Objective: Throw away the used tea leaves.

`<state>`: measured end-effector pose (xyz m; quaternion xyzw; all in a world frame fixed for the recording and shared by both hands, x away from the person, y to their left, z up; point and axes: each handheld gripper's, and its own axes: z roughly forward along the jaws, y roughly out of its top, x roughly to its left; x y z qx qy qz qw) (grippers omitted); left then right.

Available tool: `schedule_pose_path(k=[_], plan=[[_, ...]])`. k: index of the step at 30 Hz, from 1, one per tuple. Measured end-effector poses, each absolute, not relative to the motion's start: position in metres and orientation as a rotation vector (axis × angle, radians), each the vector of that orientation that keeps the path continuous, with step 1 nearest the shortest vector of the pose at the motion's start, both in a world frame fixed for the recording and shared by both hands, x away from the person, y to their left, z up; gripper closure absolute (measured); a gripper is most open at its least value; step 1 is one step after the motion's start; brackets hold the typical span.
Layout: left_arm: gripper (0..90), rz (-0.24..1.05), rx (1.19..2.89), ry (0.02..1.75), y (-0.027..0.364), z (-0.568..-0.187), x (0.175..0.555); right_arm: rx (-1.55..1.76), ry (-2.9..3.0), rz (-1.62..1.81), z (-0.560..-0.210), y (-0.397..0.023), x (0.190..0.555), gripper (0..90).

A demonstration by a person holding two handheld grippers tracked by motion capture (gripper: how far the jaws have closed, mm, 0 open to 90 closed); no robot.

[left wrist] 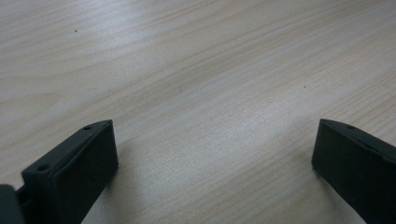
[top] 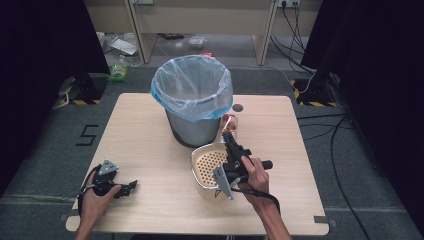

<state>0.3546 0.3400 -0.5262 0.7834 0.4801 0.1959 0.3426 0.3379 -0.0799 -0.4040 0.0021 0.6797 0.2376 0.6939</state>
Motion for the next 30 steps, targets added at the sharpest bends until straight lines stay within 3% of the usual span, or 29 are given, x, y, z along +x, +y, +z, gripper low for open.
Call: schedule_pose_path(k=[30], plan=[[0.0,0.509,2.037,1.248,0.34,-0.526,0.355,-0.179,1.355,0.469,-0.411,-0.07,0.325,87.6]])
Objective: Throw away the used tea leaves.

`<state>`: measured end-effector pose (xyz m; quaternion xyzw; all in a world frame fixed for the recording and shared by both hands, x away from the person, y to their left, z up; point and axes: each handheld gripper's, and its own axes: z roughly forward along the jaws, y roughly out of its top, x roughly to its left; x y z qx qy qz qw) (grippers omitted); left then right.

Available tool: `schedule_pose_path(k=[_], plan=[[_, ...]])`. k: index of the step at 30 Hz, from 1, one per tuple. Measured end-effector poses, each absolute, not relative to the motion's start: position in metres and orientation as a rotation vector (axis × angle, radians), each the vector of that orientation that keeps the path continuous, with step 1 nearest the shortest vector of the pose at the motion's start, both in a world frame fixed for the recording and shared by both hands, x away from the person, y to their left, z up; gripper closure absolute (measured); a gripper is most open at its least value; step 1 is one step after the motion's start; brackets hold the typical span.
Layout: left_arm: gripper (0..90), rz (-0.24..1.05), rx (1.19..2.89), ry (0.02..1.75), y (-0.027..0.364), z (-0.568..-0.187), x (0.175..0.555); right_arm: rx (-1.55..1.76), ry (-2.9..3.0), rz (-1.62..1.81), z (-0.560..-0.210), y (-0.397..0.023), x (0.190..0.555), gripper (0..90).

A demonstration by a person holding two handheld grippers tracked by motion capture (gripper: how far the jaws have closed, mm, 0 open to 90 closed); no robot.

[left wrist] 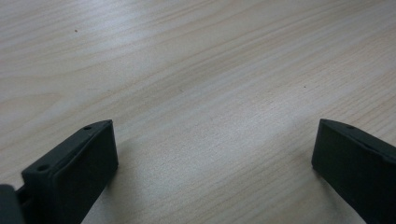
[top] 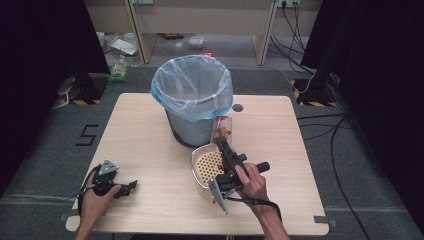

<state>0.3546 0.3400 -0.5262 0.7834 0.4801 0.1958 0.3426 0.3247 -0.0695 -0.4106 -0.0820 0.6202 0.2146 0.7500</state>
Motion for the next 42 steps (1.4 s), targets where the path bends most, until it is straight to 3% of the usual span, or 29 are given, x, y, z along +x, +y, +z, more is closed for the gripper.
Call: schedule_pose_path(k=[26,42], plan=[[0.0,0.509,2.036,1.248,0.34,-0.526,0.355,-0.219,1.298,0.459,-0.408,-0.065,0.322,87.5],[0.0,0.509,2.036,1.248,0.34,-0.526,0.355,0.159,1.503,0.73,-0.385,-0.09,0.34,87.4]])
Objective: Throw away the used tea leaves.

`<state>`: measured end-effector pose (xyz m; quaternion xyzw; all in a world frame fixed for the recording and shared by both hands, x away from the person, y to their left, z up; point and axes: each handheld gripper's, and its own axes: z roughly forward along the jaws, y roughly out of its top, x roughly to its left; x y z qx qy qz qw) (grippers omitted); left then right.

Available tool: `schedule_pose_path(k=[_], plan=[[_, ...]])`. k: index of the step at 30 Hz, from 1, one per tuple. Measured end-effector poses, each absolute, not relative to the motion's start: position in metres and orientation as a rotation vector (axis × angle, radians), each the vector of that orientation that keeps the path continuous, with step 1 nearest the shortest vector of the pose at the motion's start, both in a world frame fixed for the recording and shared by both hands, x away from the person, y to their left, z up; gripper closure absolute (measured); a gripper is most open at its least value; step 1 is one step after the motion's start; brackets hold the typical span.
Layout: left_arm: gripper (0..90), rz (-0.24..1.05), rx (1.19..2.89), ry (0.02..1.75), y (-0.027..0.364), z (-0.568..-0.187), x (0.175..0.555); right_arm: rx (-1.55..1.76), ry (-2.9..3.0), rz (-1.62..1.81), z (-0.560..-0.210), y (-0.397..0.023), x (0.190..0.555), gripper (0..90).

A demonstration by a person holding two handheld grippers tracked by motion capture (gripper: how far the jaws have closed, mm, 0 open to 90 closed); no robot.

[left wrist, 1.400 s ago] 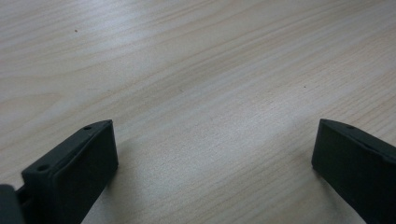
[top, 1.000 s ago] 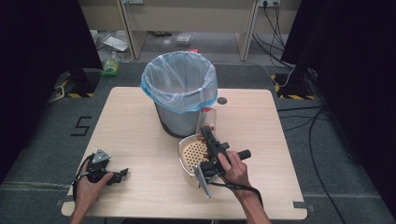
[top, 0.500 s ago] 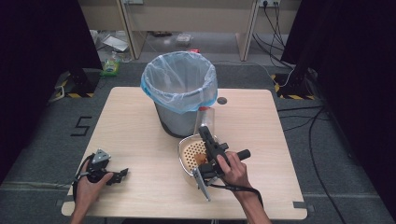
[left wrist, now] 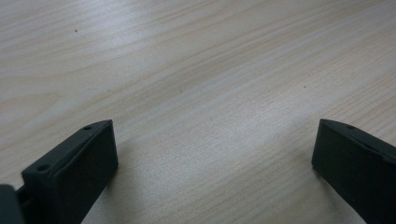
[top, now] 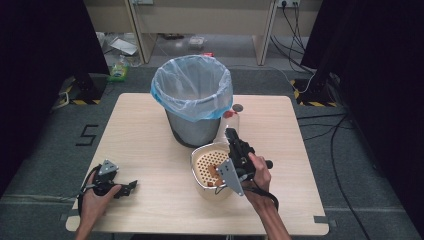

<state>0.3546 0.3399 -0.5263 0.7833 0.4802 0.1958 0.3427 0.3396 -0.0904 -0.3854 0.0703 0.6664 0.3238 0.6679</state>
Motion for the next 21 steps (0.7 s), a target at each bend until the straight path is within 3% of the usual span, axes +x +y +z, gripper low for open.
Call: schedule_pose_path(k=[21], plan=[[0.0,0.51,2.035,1.251,0.34,-0.526,0.355,0.577,1.633,0.983,-0.374,-0.13,0.372,87.1]])
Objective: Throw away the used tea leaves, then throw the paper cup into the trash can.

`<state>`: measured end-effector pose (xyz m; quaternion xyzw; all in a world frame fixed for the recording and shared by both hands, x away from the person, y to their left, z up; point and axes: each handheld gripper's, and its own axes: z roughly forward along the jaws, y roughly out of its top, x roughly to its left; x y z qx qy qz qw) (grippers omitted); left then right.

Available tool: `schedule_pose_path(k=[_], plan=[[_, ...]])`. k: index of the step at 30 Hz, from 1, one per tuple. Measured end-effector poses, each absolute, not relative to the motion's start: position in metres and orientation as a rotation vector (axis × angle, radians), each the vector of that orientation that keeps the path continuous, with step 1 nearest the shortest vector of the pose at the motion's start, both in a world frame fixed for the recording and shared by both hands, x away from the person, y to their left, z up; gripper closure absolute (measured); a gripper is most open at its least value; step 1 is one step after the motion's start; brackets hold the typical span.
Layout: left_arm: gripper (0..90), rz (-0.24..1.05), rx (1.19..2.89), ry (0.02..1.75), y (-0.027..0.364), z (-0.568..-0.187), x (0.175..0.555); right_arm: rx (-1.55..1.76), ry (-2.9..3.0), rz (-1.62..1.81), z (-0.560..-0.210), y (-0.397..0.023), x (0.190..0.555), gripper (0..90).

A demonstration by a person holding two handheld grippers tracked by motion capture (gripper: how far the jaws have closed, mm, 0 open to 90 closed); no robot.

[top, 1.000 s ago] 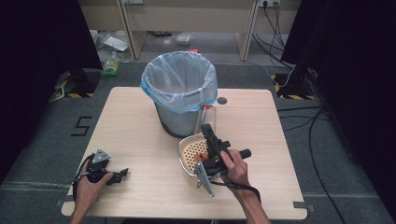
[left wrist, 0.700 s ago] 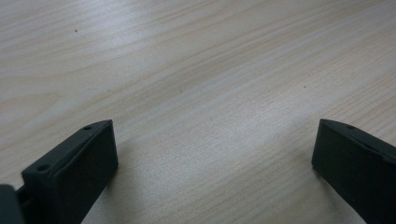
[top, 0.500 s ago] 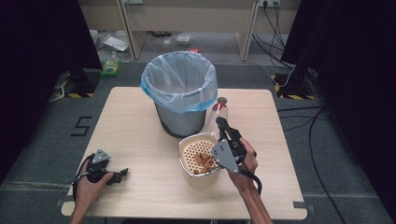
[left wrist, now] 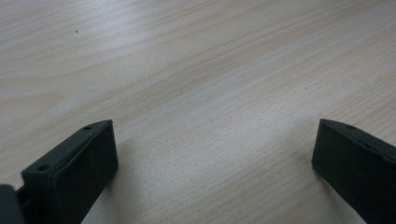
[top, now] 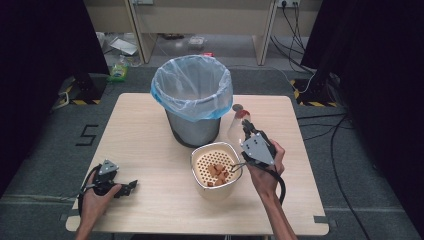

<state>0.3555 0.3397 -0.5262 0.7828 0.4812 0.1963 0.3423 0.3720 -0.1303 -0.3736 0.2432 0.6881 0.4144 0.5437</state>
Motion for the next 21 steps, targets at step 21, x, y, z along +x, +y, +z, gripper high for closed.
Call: schedule_pose_path(k=[21], plan=[[0.0,0.51,2.036,1.251,0.34,-0.526,0.355,0.649,1.589,1.042,-0.311,-0.14,0.411,87.0]])
